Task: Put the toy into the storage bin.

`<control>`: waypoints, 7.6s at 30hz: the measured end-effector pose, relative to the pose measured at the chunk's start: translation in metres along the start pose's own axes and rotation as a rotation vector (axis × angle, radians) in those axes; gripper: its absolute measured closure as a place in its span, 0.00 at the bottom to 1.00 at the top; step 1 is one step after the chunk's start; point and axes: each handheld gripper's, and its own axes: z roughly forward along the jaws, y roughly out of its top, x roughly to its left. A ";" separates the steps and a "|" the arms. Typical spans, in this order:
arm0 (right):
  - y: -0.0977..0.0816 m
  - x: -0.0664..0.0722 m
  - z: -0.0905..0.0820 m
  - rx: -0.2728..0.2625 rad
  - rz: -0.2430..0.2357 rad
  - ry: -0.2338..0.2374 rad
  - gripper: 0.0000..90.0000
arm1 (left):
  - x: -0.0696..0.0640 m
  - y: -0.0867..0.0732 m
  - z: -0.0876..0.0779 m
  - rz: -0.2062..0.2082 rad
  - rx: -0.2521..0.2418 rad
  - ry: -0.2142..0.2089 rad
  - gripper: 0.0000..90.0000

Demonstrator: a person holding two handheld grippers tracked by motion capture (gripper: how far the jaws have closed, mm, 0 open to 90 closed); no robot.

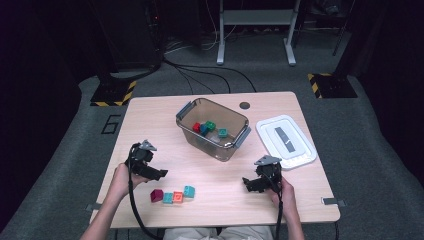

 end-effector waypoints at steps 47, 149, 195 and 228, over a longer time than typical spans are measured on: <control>0.000 0.000 0.000 0.000 0.002 0.002 0.00 | -0.021 -0.075 0.017 0.113 0.042 -0.080 0.65; 0.000 -0.001 0.000 -0.001 -0.006 0.000 0.00 | 0.003 0.144 -0.036 0.251 -0.094 0.018 0.65; 0.000 -0.001 0.000 -0.001 -0.003 0.000 0.00 | 0.006 0.220 0.049 0.178 0.019 0.000 0.65; 0.000 -0.001 0.000 -0.001 -0.004 0.000 0.00 | -0.009 0.167 -0.017 0.202 -0.063 0.032 0.07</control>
